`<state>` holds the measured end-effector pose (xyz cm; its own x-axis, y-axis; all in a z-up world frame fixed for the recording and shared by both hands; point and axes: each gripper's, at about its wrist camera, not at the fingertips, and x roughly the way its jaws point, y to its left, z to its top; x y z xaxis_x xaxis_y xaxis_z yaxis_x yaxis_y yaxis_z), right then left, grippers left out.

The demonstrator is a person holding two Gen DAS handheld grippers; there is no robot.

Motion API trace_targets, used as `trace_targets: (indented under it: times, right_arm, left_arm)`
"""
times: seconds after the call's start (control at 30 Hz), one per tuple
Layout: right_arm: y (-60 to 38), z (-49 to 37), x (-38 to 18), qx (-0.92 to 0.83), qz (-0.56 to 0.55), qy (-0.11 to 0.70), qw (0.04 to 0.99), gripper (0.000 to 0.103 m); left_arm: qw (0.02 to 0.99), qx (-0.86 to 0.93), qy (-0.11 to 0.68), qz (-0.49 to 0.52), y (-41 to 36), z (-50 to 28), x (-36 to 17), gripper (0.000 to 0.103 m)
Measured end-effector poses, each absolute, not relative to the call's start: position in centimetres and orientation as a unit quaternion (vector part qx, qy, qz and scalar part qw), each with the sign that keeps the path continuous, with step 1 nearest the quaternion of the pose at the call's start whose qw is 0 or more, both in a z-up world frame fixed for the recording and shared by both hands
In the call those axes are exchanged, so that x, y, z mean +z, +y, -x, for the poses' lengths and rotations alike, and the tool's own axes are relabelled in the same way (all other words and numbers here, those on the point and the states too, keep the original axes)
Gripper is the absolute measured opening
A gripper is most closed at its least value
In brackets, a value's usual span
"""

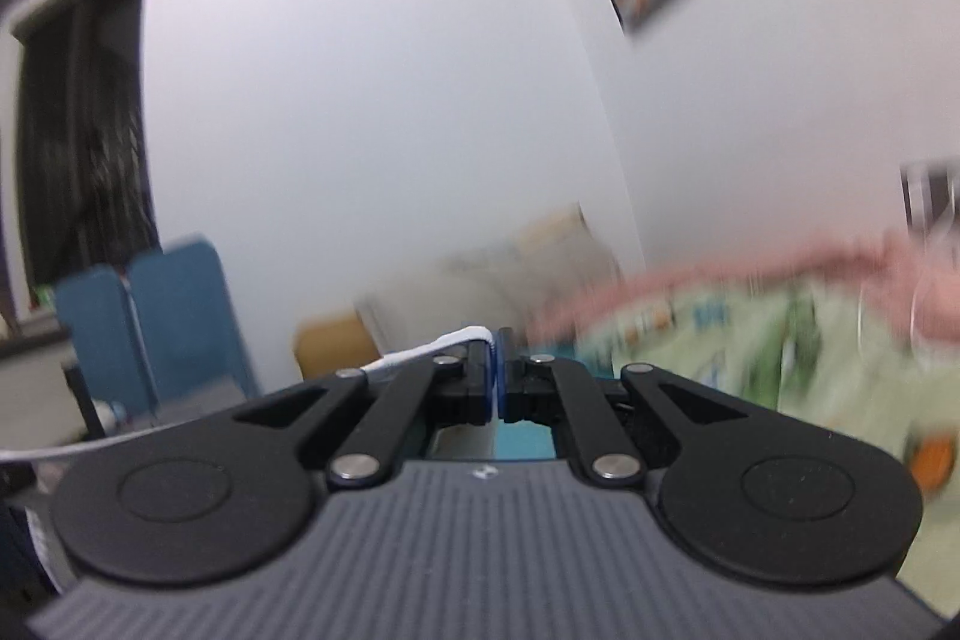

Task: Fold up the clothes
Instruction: 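Lift the T-shirt with both grippers and shake it out in the air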

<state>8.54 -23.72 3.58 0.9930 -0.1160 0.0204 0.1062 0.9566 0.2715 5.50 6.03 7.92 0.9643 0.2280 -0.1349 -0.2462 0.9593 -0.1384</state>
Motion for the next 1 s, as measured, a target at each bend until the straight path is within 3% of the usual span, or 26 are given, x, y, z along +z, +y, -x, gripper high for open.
trace_targets:
  times: [0.33,0.6,0.8,1.0]
  right_arm:
    - [-24.0,0.1,24.1,-0.002,-0.126,-0.138,0.982,0.004]
    - [-25.3,10.2,35.4,0.012,-0.135,-0.194,0.972,0.004]
    - [-26.4,12.2,37.8,0.003,-0.117,-0.191,0.975,0.004]
    - [-27.2,6.8,33.7,-0.003,-0.106,-0.108,0.988,0.004]
  left_arm:
    - [0.987,0.104,-0.095,0.080,6.2,1.9,29.2,0.073]
    - [0.984,0.053,-0.154,0.068,4.5,11.1,41.8,0.073]
    - [0.987,0.025,-0.146,0.062,2.6,13.8,44.5,0.072]
    - [0.995,0.017,-0.072,0.064,2.6,5.8,39.2,0.072]
